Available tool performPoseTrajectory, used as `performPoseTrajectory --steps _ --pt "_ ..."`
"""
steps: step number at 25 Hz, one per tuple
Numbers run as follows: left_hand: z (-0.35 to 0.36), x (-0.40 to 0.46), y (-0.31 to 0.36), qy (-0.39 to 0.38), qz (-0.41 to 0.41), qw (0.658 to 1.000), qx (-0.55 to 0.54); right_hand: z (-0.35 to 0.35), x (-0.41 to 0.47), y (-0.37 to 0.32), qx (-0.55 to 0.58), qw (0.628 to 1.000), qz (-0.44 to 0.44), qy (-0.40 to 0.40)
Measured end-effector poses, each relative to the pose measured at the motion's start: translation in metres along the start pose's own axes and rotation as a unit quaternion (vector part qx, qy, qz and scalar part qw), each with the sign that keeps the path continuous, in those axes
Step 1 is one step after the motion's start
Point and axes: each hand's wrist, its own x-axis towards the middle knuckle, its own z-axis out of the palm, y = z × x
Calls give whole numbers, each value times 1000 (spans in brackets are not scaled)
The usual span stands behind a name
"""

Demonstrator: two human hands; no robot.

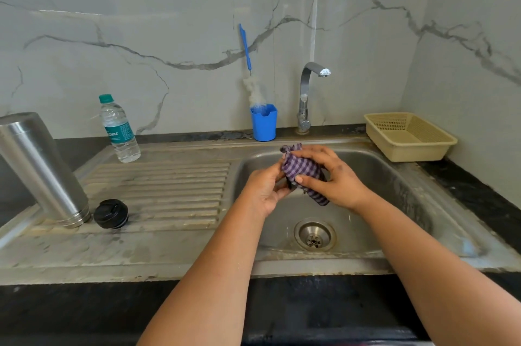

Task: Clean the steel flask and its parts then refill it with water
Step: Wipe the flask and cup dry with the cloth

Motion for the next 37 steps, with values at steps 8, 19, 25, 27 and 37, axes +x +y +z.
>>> performPoseTrajectory --steps 8,19,25,27,37 --pt "3 3 -7 -63 157 980 108 2 2 -3 502 831 236 36" --pt "-4 1 4 -63 178 975 117 6 -1 4 -60 981 -120 138" --pt "-1 -2 -4 -97 220 960 141 4 -2 -15 557 787 262 24" --pt "1 -2 -7 -98 233 957 145 -1 -1 -11 541 807 225 68" --pt "-5 -3 2 -29 233 924 301 -9 -7 -2 -91 974 -140 151"
